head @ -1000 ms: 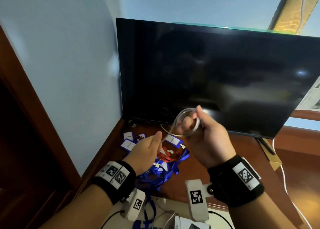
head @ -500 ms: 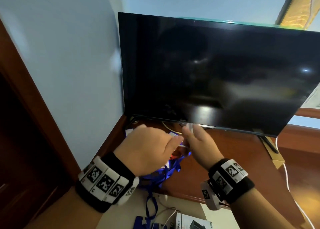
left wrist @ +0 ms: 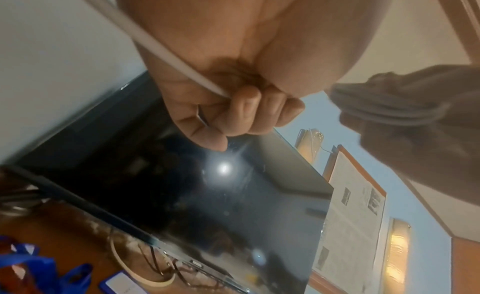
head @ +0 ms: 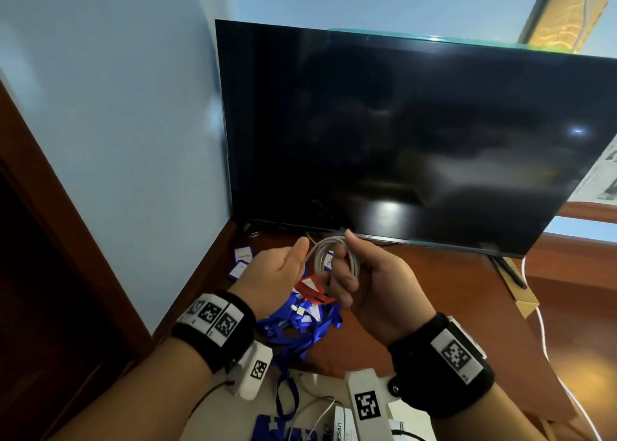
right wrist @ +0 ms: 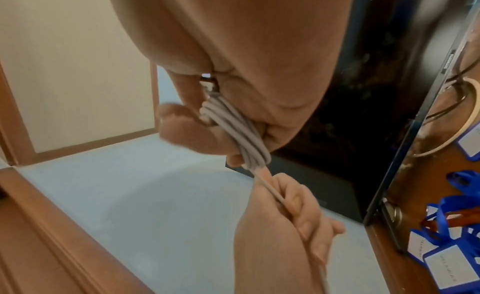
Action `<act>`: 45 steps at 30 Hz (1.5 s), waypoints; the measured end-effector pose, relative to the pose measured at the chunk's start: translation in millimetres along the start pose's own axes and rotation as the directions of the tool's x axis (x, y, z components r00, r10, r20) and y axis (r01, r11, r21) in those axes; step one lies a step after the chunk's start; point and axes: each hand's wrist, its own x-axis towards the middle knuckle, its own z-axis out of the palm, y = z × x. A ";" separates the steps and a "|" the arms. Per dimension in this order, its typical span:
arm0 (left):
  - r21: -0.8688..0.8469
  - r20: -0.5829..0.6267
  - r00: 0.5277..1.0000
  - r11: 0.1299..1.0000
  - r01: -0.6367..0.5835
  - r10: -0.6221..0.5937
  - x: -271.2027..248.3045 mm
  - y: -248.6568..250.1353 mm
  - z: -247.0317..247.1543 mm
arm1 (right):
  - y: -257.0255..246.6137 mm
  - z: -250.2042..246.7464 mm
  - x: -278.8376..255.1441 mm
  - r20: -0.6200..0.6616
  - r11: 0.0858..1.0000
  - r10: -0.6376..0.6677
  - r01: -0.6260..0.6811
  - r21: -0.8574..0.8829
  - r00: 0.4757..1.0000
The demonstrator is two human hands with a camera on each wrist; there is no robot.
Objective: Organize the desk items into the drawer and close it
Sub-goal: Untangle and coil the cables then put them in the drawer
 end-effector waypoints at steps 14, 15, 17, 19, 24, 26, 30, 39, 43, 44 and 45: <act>-0.030 0.106 0.992 0.997 0.070 -0.067 -44.7 23.6 -6.1 | 12.3 -0.3 6.1 -0.095 0.994 -0.084 0.090 0.062 0.992; 0.007 0.139 0.988 0.998 0.067 -0.067 -46.1 22.1 -12.6 | 13.6 -1.3 6.6 -0.104 0.994 -0.099 0.104 0.040 0.990; 0.039 0.180 0.980 0.997 0.074 -0.080 -47.5 19.2 -25.6 | 16.7 -3.7 8.1 -0.124 0.989 -0.144 0.137 -0.064 0.982; -0.004 0.216 0.971 0.994 0.108 -0.104 -46.6 15.8 -36.6 | 20.4 -6.5 8.8 -0.112 0.947 -0.211 0.175 -0.271 0.971; -0.315 0.237 0.948 0.907 0.281 -0.211 -40.1 1.0 -57.5 | 24.5 -22.0 5.5 -0.113 0.769 -0.278 0.150 -0.621 0.954; -0.279 0.262 0.947 0.925 0.257 -0.184 -42.2 -2.9 -61.6 | 22.5 -25.8 4.2 -0.112 0.743 -0.291 0.150 -0.652 0.950; -0.131 0.306 0.942 0.973 0.188 -0.140 -48.6 -6.7 -63.2 | 20.3 -29.9 8.1 -0.152 0.706 -0.309 0.119 -0.698 0.939; -0.588 0.105 0.969 0.772 0.242 -0.225 -41.0 -4.8 -55.1 | 40.0 -30.4 15.0 -0.112 0.385 -0.386 0.049 -0.922 0.916; -0.473 0.132 0.967 0.844 0.255 -0.218 -38.0 4.4 -44.5 | 49.4 -27.0 20.4 -0.132 0.393 -0.387 0.034 -0.919 0.913; -0.266 0.058 0.977 0.940 0.214 -0.206 -37.7 2.7 -42.3 | 46.1 -26.0 20.8 -0.149 0.409 -0.395 0.029 -0.912 0.906; -0.038 -0.025 0.985 0.985 0.169 -0.170 -37.5 0.6 -40.7 | 42.4 -25.0 21.2 -0.173 0.441 -0.399 0.023 -0.897 0.901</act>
